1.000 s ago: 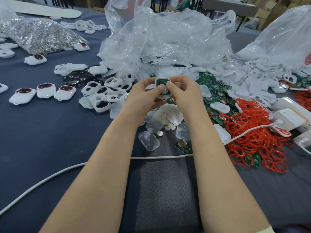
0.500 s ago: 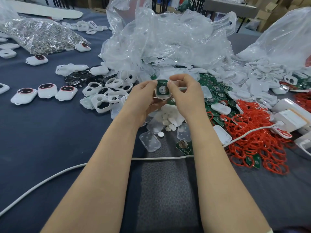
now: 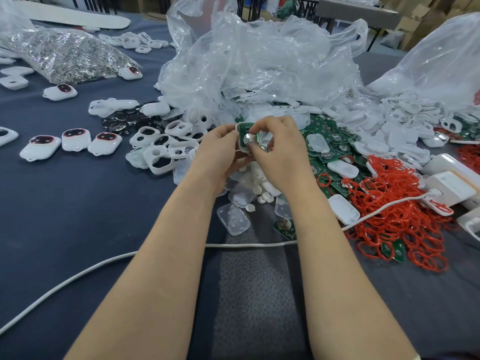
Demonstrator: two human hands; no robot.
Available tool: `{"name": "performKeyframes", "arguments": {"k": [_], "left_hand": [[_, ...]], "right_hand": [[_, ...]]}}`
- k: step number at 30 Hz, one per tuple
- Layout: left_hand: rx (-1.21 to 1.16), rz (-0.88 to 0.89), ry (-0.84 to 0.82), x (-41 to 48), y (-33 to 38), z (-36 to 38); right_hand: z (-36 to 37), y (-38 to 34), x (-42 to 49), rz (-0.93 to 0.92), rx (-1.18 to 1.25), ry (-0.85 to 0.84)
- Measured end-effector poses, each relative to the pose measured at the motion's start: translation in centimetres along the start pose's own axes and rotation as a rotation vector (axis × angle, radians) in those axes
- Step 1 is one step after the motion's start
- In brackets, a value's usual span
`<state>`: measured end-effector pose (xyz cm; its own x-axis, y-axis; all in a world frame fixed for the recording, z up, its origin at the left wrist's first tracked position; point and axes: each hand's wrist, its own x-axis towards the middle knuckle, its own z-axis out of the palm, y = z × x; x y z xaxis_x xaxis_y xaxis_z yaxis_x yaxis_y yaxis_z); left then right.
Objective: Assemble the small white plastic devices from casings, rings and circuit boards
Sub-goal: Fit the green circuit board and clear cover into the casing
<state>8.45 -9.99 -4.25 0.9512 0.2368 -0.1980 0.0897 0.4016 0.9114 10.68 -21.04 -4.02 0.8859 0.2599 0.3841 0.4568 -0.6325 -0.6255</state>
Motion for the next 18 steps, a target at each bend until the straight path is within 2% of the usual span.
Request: {"name": "performKeyframes", "arguments": {"k": [5, 9, 13, 18], "left_hand": [[-0.004, 0.012, -0.002, 0.0, 0.0, -0.1], [0.017, 0.013, -0.007, 0.0, 0.0, -0.1], [0.005, 0.002, 0.014, -0.1, 0.1, -0.1], [0.071, 0.020, 0.035, 0.1, -0.2, 0.0]], "right_hand": [[0.2, -0.1, 0.0, -0.080, -0.030, 0.016], [0.0, -0.1, 0.0, -0.105, 0.064, 0.007], [-0.7, -0.3, 0.1, -0.025, 0.374, 0.092], [-1.9, 0.4, 0.6, 0.237, 0.822, 0.298]]}}
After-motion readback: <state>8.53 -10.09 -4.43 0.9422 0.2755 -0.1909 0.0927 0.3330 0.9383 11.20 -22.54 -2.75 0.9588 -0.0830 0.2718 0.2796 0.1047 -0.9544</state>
